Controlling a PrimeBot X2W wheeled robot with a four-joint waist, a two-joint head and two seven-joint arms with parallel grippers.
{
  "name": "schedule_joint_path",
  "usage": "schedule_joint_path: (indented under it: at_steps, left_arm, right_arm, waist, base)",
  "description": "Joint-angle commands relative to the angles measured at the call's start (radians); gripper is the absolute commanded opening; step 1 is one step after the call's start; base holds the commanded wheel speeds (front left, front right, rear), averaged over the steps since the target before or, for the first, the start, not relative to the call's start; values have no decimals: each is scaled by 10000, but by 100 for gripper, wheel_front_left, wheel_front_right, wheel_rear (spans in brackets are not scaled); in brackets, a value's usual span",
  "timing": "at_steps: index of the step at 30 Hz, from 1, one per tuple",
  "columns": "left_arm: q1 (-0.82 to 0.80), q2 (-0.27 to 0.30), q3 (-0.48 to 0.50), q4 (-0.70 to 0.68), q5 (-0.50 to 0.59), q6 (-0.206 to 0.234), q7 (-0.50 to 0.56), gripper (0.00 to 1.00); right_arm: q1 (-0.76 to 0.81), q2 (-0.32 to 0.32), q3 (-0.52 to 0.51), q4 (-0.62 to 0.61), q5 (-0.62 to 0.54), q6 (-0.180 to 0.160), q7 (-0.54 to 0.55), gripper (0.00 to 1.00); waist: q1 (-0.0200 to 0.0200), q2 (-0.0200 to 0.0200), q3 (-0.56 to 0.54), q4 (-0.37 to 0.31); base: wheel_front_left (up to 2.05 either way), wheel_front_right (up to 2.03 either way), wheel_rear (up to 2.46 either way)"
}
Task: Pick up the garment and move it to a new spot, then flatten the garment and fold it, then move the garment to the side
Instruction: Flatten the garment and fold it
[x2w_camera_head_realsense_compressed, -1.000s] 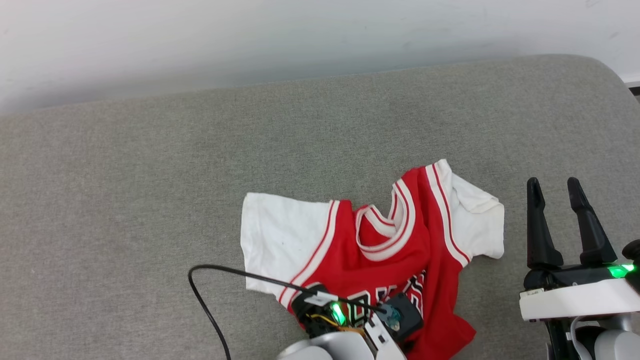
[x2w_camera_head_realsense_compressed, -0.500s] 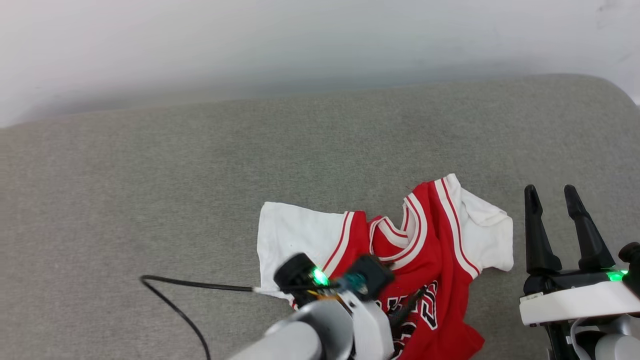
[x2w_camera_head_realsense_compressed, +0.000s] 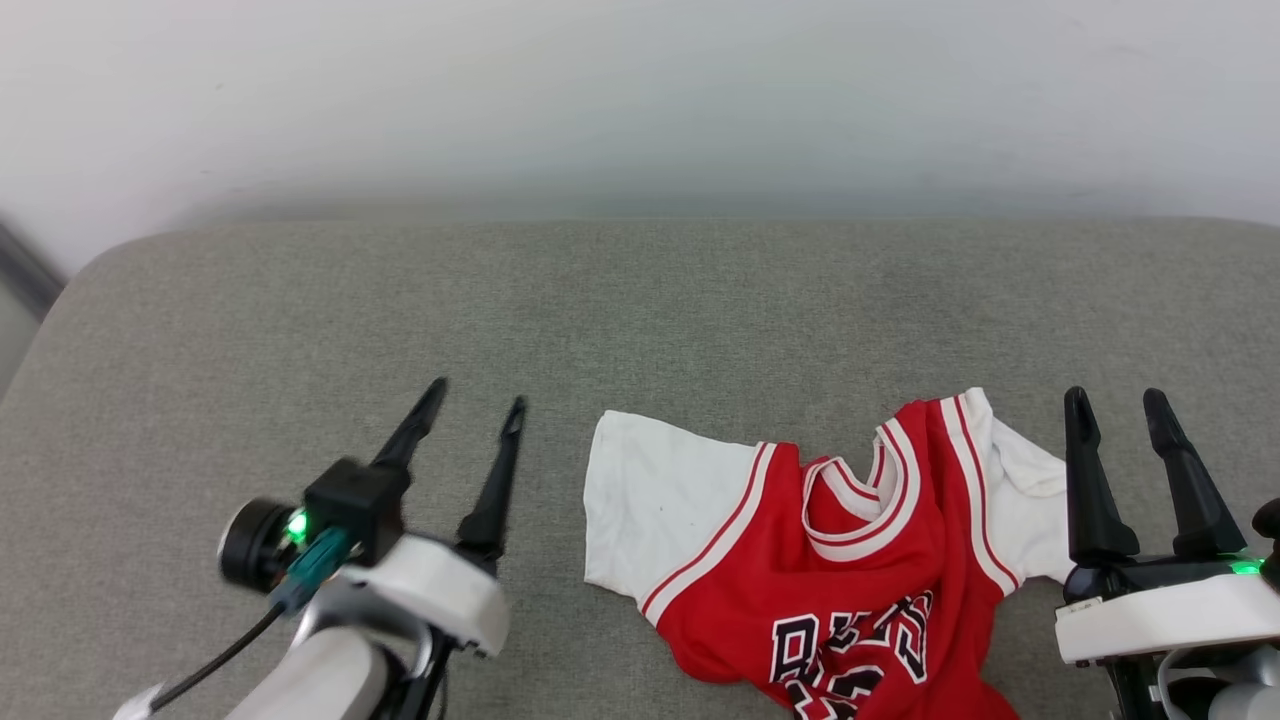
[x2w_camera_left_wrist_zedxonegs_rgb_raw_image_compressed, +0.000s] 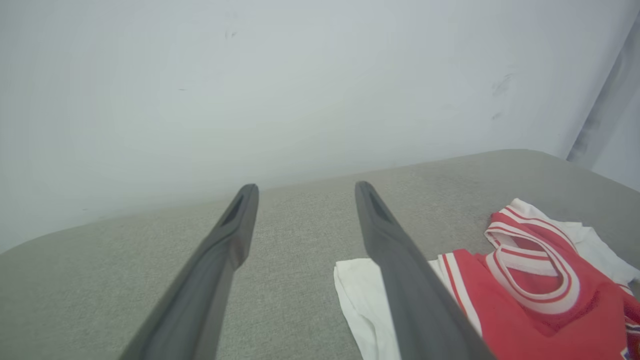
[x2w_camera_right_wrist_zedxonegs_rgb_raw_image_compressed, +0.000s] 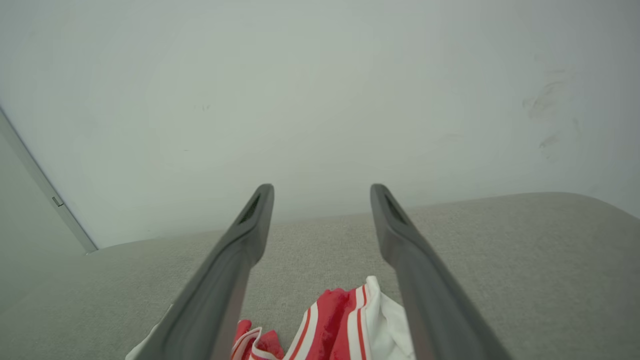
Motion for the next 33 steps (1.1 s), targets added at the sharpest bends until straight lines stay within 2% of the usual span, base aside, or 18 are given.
schedule_joint_path:
  at_steps: [1, 5, 9, 13, 16, 21, 24, 27, 29, 33]
  left_arm:
    - [266, 63, 88, -80, -45, 68, -131, 100]
    - [1166, 263, 441, -330, -301, 214, -463, 100]
    - [1475, 362, 427, -470, -294, 94, -545, 100]
    - [1190, 541, 374, -745, -278, -61, -253, 100]
    - [798, 765, 318, -1027, -384, -259, 355, 100]
    - [-609, 1392, 50, -1364, -657, -1076, 2391, 100]
    - [-1683, 1753, -316, -1349, -1086, -1903, 4240, 100]
    - [-2820, 1932, -544, -1158, -1472, -2425, 5973, 100]
    - [-3462, 2017, -639, -937, -1804, -2757, 6967, 100]
    - [-4447, 2168, -716, -178, -2300, -3110, 8372, 100]
  right_arm:
    - [134, -45, -30, -42, 23, 0, 3, 100]
    - [194, -15, -112, -71, 53, -1, -19, 100]
    - [185, 22, -159, -80, 5, -1, -28, 100]
    - [87, 73, -183, -135, -54, 0, -72, 100]
    - [5, 103, -201, -188, -52, -1, -141, 100]
    - [-253, 144, -96, -296, -102, -1, -229, 100]
    - [-419, 146, -107, -342, -112, -1, -316, 100]
    - [-594, 164, -74, -296, -49, -1, -435, 100]
    - [-698, 163, -1, -263, -189, -1, -514, 100]
    - [-898, 169, 280, -294, -313, -1, -598, 100]
  waist:
    - [0, 0, -7, 53]
    - [0, 0, 47, 153]
    - [0, 0, 146, 152]
    - [0, 0, 382, -4]
    - [0, 0, 664, -195]
    - [0, 0, 1314, -546]
    - [0, 0, 1723, -710]
    - [0, 0, 2032, -920]
    - [0, 0, 2223, -1086]
    - [0, 0, 2554, -1478]
  base:
    - [0, 0, 0]
    - [0, 0, 0]
    - [0, 0, 0]
    - [0, 0, 0]
    - [0, 0, 0]
    - [0, 0, 0]
    - [0, 0, 0]
    - [0, 0, 0]
    - [0, 0, 0]
    - [0, 0, 0]
